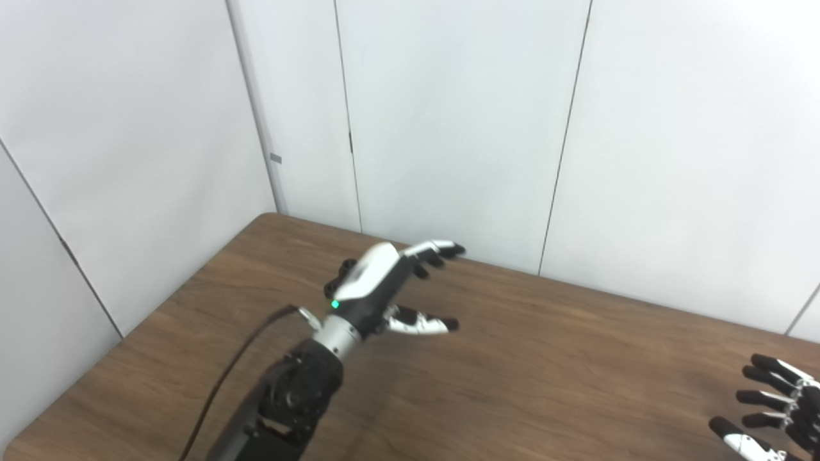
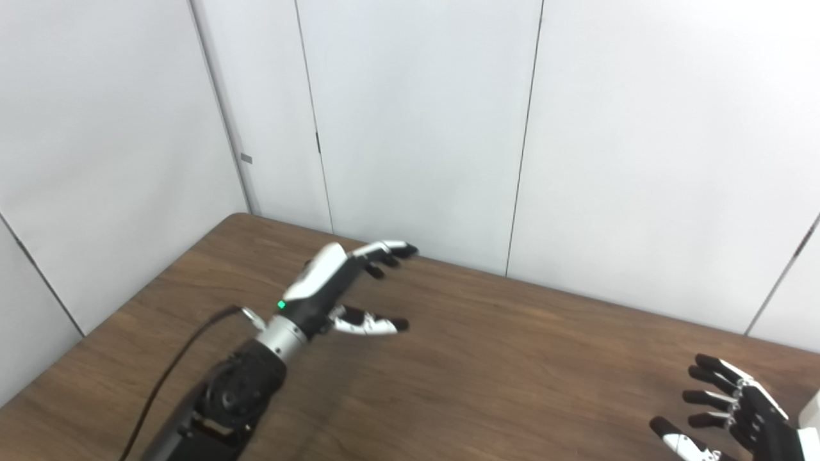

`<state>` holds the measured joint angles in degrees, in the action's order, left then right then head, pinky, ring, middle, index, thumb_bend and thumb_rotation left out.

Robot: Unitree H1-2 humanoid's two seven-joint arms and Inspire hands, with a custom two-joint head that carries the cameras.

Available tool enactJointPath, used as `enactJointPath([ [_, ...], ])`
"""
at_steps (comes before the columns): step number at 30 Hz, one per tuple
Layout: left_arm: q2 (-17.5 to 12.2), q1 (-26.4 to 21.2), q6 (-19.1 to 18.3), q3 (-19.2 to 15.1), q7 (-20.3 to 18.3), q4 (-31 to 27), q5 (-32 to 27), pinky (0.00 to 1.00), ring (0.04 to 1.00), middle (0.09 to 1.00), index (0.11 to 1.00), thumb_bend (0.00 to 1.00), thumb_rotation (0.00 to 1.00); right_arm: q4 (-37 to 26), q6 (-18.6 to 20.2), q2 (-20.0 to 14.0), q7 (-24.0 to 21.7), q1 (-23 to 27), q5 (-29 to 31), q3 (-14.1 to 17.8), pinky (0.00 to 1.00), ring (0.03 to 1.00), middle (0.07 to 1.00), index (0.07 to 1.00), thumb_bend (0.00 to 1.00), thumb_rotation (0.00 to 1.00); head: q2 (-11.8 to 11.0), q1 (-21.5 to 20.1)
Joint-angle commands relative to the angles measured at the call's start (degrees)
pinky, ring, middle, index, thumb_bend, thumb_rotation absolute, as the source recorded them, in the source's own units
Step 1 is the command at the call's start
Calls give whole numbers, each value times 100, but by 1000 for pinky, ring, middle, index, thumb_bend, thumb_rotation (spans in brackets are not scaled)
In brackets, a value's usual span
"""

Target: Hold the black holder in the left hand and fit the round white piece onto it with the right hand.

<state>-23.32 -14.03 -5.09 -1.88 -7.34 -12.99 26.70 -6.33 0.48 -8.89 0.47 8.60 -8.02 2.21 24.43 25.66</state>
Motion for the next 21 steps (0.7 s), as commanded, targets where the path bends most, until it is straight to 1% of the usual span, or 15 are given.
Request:
enactJointPath([
  [1,-232,-274,-90,-156,27,-252,66,712,816,828,824,747,25,-270,-38,-59,-4,128,1,36,513,644,742,749,501,0,-7,4],
  [4,-477,-356,-109,-248,32,-182,208,735,841,832,819,734,36,-306,-10,-66,-13,116,11,37,513,646,746,751,499,0,0,7],
  [6,-642,-406,-43,-298,71,-74,283,736,846,834,807,732,42,-329,16,-68,-8,111,-2,34,516,647,747,751,499,0,0,7],
  [8,-767,-454,-67,-343,111,14,382,717,836,833,796,732,35,-350,31,-77,-4,107,-22,32,517,646,746,750,501,0,25,14],
  [9,-814,-473,-99,-363,133,51,439,708,835,836,792,732,49,-357,34,-80,-6,106,-24,31,516,645,747,750,500,0,25,14],
  [10,-862,-497,-170,-379,157,92,550,707,835,838,790,734,65,-360,36,-80,-6,106,-22,31,515,644,747,750,499,0,25,14],
  [13,-937,-558,-426,-439,242,208,866,697,834,843,781,758,177,-351,3,-89,-14,96,-8,33,513,647,750,751,496,0,27,5],
  [15,-935,-589,-589,-479,284,244,999,703,846,847,779,769,208,-358,3,-100,-14,88,-20,33,513,647,751,751,492,0,56,17],
  [18,-983,-623,-850,-501,263,288,1232,730,879,872,789,792,225,-399,50,-102,-12,83,-23,42,508,642,746,744,494,0,57,21],
  [21,-1116,-623,-1171,-430,126,331,1602,858,981,950,832,852,301,-450,87,-121,-14,63,-46,42,509,641,742,741,497,0,72,22],
])
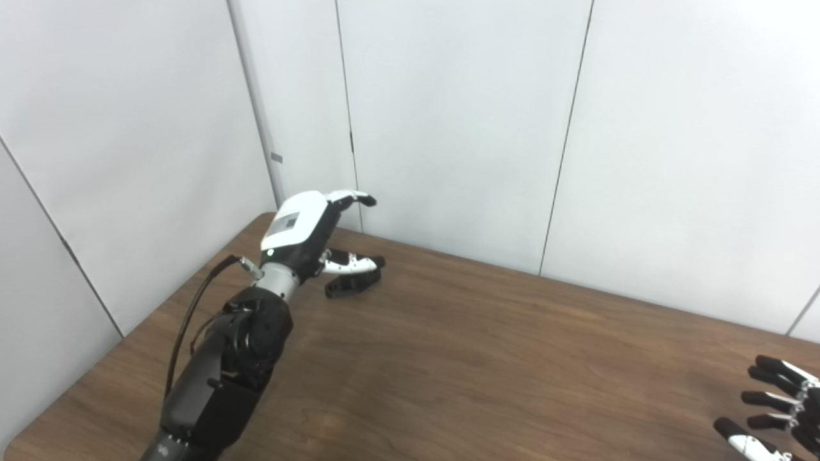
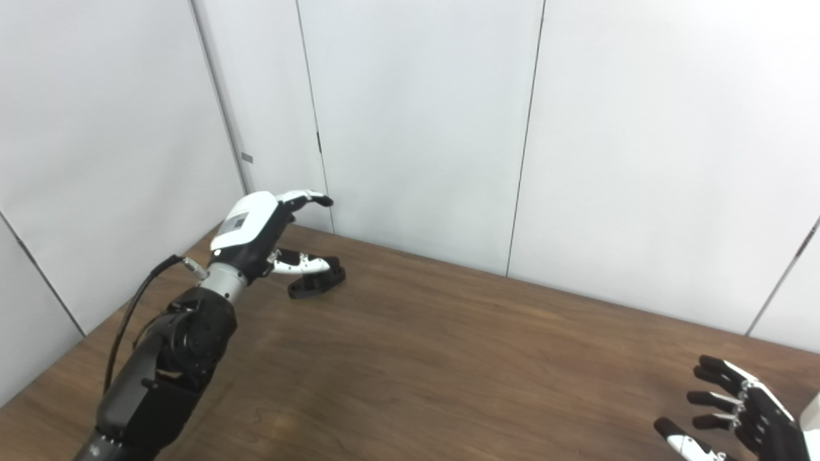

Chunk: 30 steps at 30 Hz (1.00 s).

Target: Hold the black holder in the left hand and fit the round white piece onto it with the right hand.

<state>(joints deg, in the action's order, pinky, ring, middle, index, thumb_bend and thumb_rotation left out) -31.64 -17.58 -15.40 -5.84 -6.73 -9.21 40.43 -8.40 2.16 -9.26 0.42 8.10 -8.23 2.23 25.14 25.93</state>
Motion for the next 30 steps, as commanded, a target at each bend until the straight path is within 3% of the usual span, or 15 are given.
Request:
enactJointPath([
  [1,-328,-267,-221,-8,25,-25,334,918,990,975,854,884,332,-245,-91,-90,-11,107,-24,40,506,638,741,742,497,0,2,-5],
  [4,-425,-259,-475,49,-74,39,548,986,999,998,890,947,389,-288,-57,-102,-22,89,-14,42,500,634,740,740,497,0,29,19],
  [10,-390,-318,-1138,62,-379,197,911,1000,1000,1000,915,1000,483,-326,4,-108,-14,80,-82,24,493,627,735,734,489,0,57,29],
  [21,-303,-435,-1150,-85,-716,620,1296,1000,1000,1000,884,1000,481,-363,26,-66,-18,85,-94,9,508,630,735,752,467,0,68,5],
  [30,-361,-510,-1133,121,-585,1145,1121,1000,1000,1000,857,1000,484,-441,127,-48,10,78,-188,-5,508,641,735,740,464,0,88,-38],
])
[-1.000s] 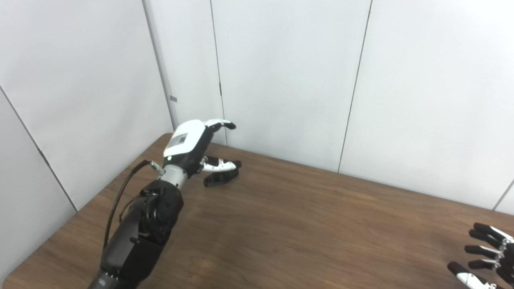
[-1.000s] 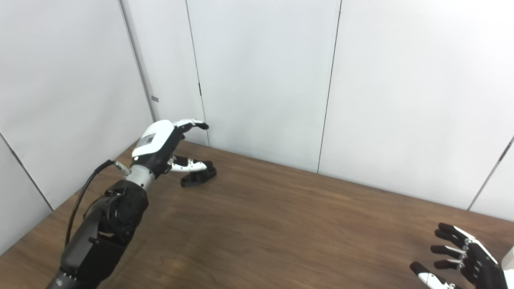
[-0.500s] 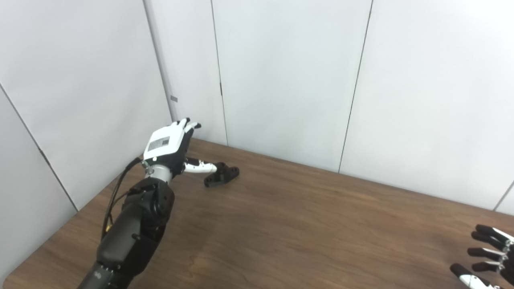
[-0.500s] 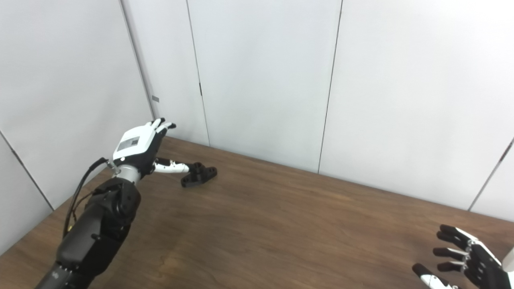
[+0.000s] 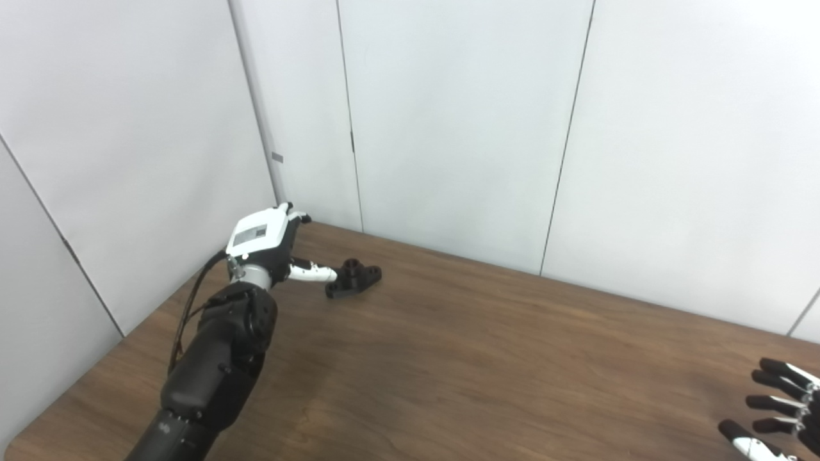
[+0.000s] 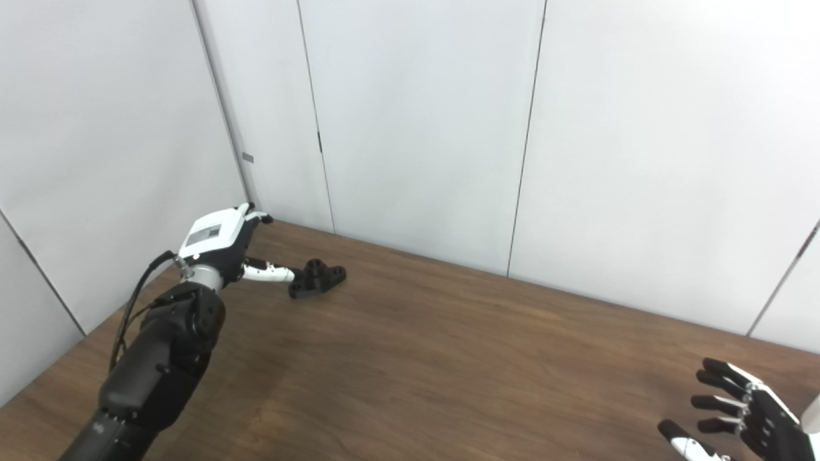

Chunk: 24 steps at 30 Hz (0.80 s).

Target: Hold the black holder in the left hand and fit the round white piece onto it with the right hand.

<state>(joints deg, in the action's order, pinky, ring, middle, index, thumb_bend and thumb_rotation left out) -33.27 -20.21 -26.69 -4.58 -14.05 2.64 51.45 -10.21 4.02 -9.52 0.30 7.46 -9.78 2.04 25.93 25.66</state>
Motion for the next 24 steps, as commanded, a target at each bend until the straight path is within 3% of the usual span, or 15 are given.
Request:
enactJointPath([
  [1,-212,-248,3,18,152,3,-18,1000,1000,1000,855,1000,486,-283,-32,-12,23,138,-33,17,510,644,737,739,464,0,25,-23],
  [9,-225,-277,27,231,275,461,-284,1000,1000,1000,853,1000,491,-387,31,-10,12,118,-41,24,506,640,731,735,464,0,50,-51],
  [18,-193,-337,67,515,418,822,-442,1000,1000,1000,843,1000,393,-446,82,14,1,122,18,37,507,637,730,737,463,0,64,-77],
  [24,-136,-374,118,650,738,1040,-536,1000,1000,1000,832,989,377,-458,115,16,14,137,-40,20,515,646,733,737,458,0,43,-71],
])
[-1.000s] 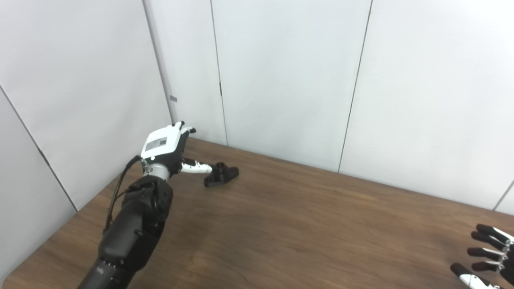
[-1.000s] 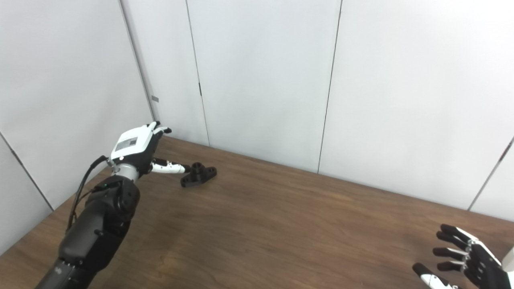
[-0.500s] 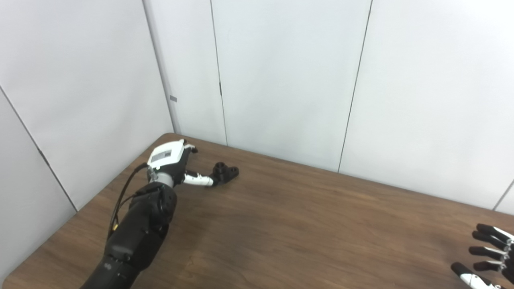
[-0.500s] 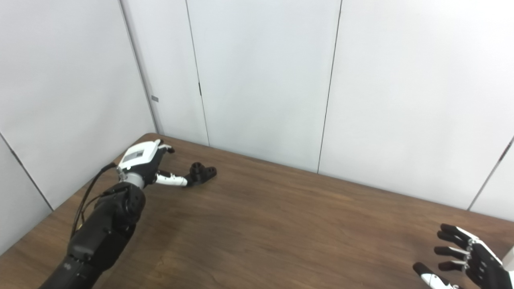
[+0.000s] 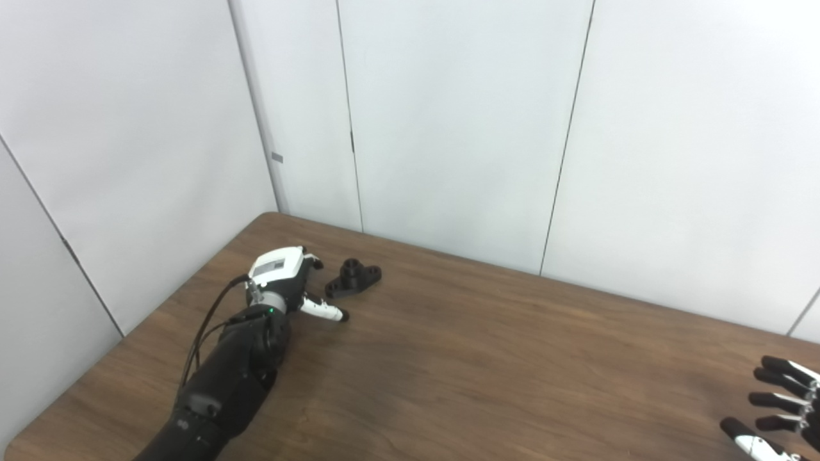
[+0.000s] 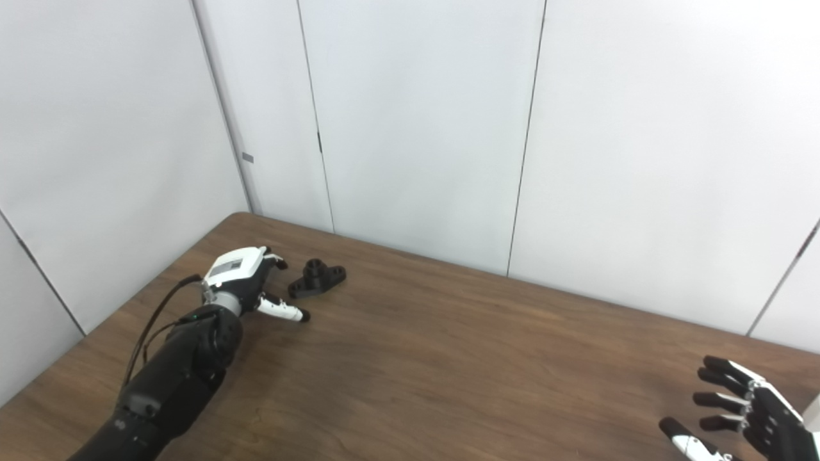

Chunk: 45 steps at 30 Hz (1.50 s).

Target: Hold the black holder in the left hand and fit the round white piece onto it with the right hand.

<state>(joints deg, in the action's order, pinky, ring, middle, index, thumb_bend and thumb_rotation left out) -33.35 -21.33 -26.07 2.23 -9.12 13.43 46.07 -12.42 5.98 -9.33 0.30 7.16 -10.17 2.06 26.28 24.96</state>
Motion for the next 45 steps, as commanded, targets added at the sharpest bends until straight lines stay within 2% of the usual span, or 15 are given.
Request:
enactJointPath([
  [1,-117,-268,77,-7,314,11,-6,1000,1000,1000,829,983,376,-238,-94,-5,11,169,5,14,516,646,734,737,457,0,8,0],
  [14,173,-324,456,-98,1192,407,-657,1000,1000,1000,776,911,331,-243,-142,11,22,159,-37,-22,508,639,733,734,455,0,-4,-47],
  [16,172,-347,477,-28,1209,491,-688,1000,1000,991,757,891,276,-260,-148,19,30,154,-66,-39,505,641,733,731,445,0,3,-94],
  [20,173,-397,582,70,1267,729,-748,1000,1000,970,726,875,246,-310,-127,30,41,154,-96,-52,496,635,730,730,433,0,30,-104],
  [26,291,-460,540,-114,1339,872,-1171,1000,1000,960,719,846,238,-366,-107,16,1,152,-67,-63,506,638,730,729,427,0,46,-115],
  [30,383,-532,637,-282,1525,1024,-1474,1000,997,951,708,852,223,-345,-136,7,-1,149,-61,-65,512,639,728,731,420,0,46,-115],
  [38,419,-617,586,-270,1834,1340,-1587,1000,993,957,723,849,274,-398,-121,30,-29,160,11,-90,504,626,715,726,402,0,72,-144],
  [45,395,-591,639,-237,1945,1470,-1672,1000,995,957,722,859,283,-431,-95,12,-31,142,4,-81,495,624,713,725,396,0,96,-143],
])
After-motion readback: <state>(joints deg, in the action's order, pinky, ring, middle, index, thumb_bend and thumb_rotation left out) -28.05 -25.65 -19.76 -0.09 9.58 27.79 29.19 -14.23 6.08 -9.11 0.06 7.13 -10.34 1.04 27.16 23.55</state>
